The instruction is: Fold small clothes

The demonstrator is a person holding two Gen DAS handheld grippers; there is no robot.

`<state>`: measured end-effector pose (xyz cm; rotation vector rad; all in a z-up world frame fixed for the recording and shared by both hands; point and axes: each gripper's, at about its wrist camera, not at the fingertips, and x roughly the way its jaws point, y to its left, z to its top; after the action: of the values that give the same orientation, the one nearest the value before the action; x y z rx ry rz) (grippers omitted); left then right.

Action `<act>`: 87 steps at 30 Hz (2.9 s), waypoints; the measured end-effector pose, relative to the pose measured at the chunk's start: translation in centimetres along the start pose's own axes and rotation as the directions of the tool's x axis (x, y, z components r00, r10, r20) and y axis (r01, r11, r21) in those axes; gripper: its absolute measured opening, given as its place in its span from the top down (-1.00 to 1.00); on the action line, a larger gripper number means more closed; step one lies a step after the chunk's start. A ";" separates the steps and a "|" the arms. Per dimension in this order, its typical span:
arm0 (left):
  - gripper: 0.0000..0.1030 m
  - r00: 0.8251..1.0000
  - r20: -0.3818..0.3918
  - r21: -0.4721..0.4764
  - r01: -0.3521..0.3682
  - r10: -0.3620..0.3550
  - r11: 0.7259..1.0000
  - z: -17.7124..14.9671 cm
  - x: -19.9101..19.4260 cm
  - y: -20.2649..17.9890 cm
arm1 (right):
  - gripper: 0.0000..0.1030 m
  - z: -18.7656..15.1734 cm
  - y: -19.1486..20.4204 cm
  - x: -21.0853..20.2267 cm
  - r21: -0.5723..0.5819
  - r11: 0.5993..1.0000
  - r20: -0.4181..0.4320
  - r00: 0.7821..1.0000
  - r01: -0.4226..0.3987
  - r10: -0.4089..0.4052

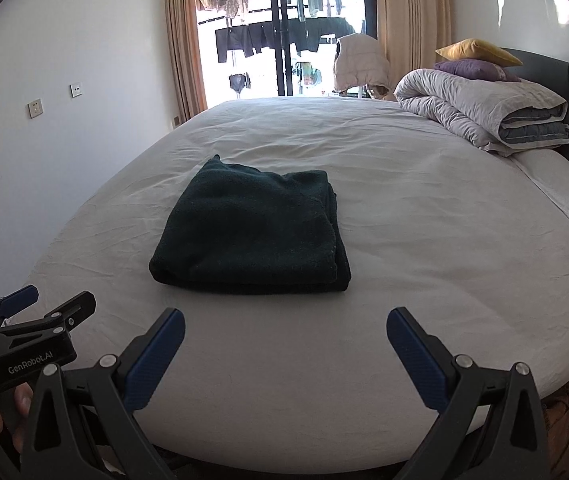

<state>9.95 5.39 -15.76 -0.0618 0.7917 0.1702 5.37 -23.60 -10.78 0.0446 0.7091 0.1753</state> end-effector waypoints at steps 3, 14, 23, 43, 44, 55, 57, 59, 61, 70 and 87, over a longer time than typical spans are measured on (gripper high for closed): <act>-1.00 1.000 -0.013 0.009 -0.004 0.005 1.000 -0.4 0.4 -0.3 | -1.00 -0.3 -0.3 0.2 0.009 1.000 -0.006 1.000 -0.002 0.002; -1.00 1.000 -0.024 0.035 0.005 -0.004 0.999 -1.1 0.8 -1.5 | -1.00 -0.7 -0.9 0.7 0.026 1.000 -0.027 1.000 -0.004 0.005; -1.00 0.999 -0.040 0.029 0.001 0.000 1.000 -1.6 1.3 -1.4 | -1.00 -1.3 -1.1 1.4 0.035 0.999 -0.049 0.999 0.002 -0.001; -1.00 0.998 -0.061 0.017 -0.006 0.007 1.000 -2.0 2.1 -1.3 | -1.00 -1.8 -1.0 2.1 0.031 0.999 -0.074 0.997 0.008 -0.006; -1.00 0.998 -0.062 0.016 -0.006 0.007 1.000 -2.0 2.2 -1.3 | -1.00 -1.8 -1.1 2.1 0.031 0.999 -0.074 0.997 0.008 -0.006; -1.00 0.997 -0.072 0.017 -0.012 0.014 1.000 -2.2 2.5 -1.5 | -1.00 -1.9 -1.3 2.4 0.029 1.000 -0.085 0.996 0.003 0.000; -1.00 0.997 -0.075 0.018 -0.013 0.014 1.000 -2.3 2.5 -1.5 | -1.00 -1.9 -1.3 2.4 0.029 1.000 -0.086 0.996 0.003 0.000; -1.00 0.997 -0.075 0.017 -0.014 0.015 1.000 -2.3 2.5 -1.6 | -1.00 -1.9 -1.3 2.4 0.031 1.000 -0.088 0.996 0.002 0.001; -1.00 0.997 -0.076 0.018 -0.013 0.014 1.000 -2.3 2.6 -1.5 | -1.00 -1.8 -1.4 2.4 0.032 0.999 -0.089 0.996 0.001 0.002; -1.00 0.997 -0.078 0.018 -0.014 0.015 1.000 -2.3 2.6 -1.5 | -1.00 -1.8 -1.5 2.4 0.033 0.999 -0.091 0.996 0.001 0.002; -1.00 0.997 -0.080 0.018 -0.015 0.017 1.000 -2.4 2.7 -1.5 | -1.00 -2.0 -1.9 2.7 0.038 0.999 -0.095 0.995 -0.001 0.005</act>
<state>10.38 3.96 -19.33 -0.0456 0.8734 0.1768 6.34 -25.05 -14.17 0.0742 0.8075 0.1677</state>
